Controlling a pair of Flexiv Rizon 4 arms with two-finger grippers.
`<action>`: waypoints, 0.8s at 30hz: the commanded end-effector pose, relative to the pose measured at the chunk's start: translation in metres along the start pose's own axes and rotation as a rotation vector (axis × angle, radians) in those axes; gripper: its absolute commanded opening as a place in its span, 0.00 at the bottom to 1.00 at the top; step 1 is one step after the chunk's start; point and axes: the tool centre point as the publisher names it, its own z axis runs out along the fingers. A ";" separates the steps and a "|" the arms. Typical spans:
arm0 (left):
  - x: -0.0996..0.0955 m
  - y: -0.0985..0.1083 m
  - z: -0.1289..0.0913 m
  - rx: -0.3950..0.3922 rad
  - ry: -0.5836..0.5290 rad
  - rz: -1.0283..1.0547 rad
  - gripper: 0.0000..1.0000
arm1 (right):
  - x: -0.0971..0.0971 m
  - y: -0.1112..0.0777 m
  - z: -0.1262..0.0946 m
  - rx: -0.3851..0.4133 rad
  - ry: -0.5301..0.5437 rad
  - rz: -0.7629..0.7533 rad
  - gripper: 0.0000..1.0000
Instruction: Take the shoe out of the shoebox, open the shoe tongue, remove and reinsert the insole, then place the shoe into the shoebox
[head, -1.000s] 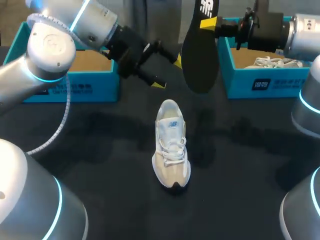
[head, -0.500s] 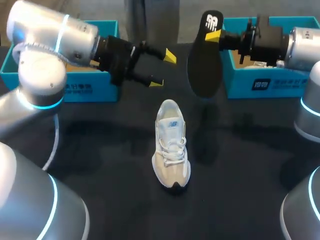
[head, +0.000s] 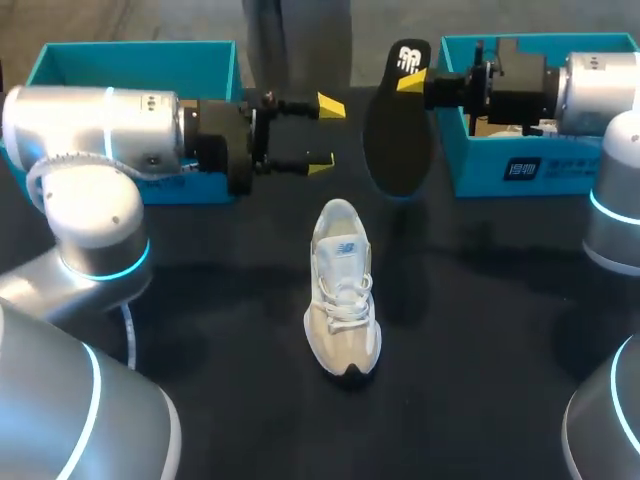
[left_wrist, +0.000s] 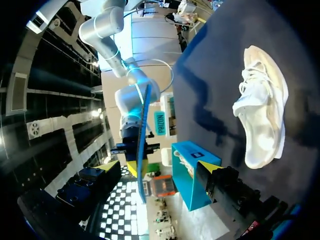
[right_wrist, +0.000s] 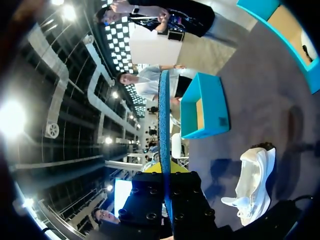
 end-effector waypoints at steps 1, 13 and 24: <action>-0.001 0.001 0.010 -0.022 -0.054 0.010 1.00 | -0.004 0.002 0.012 0.003 -0.012 0.008 0.00; -0.008 0.009 0.028 0.012 -0.091 0.021 0.97 | -0.009 -0.007 0.029 0.038 -0.007 0.025 0.00; -0.010 0.005 0.036 0.052 -0.093 0.024 0.82 | -0.005 -0.004 0.032 0.042 -0.007 0.017 0.00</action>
